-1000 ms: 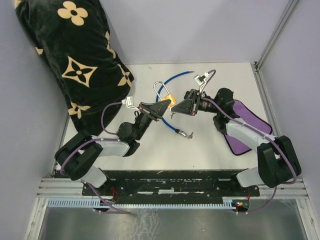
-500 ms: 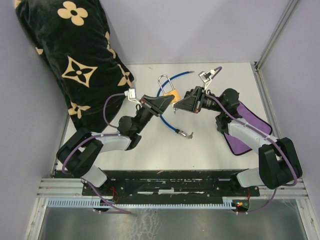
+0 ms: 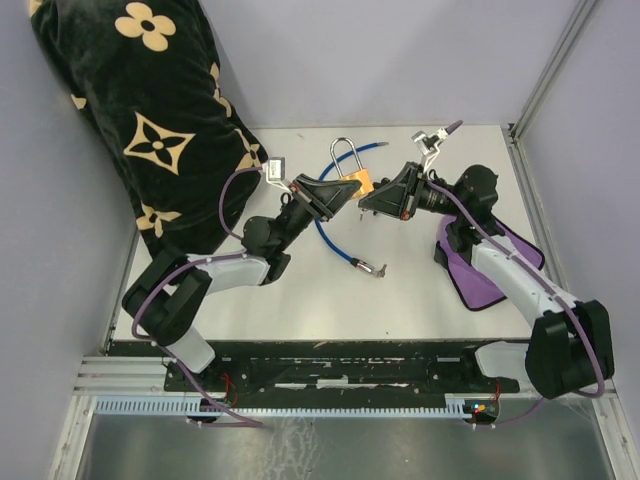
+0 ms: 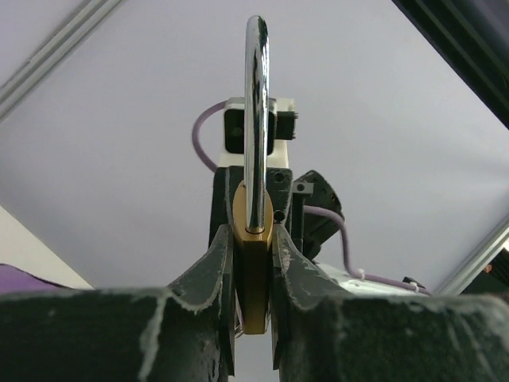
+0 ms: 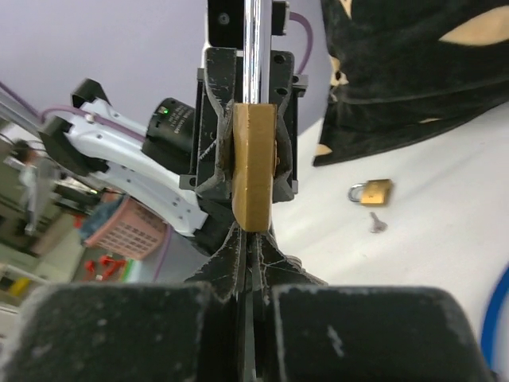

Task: Lock with the key
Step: Lock the lock, then place the lock at the center of the board, then place the key at the center of the board.

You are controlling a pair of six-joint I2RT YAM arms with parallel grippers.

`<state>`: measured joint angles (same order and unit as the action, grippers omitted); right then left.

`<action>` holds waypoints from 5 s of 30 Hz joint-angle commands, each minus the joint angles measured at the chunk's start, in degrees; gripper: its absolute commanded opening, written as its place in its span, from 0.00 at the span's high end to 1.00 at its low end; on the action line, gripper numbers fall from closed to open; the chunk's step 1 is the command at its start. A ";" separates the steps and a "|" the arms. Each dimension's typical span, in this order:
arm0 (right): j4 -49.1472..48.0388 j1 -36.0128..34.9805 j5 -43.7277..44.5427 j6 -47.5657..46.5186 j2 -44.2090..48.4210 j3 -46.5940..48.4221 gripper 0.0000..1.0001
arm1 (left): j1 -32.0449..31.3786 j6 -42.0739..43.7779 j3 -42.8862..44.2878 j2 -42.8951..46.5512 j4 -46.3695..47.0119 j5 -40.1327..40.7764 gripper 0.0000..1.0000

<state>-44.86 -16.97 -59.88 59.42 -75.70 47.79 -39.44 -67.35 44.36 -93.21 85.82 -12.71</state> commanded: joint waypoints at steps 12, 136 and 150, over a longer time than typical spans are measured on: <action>-5.83 -1.22 -6.30 5.64 1.00 7.41 0.98 | -4.15 3.49 -1.87 10.05 0.99 21.23 0.97; 67.05 -16.68 11.44 -58.85 -23.58 12.56 0.94 | 4.10 14.24 -32.22 28.75 -47.03 -1.48 0.93; 68.45 -19.46 14.36 -56.07 -31.42 17.24 0.68 | 4.18 16.36 -27.55 24.12 -60.28 4.31 0.33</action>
<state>23.05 -35.99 -46.15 3.20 -106.72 61.98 -35.57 -52.01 13.65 -73.52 28.93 -12.53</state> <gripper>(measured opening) 0.275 0.596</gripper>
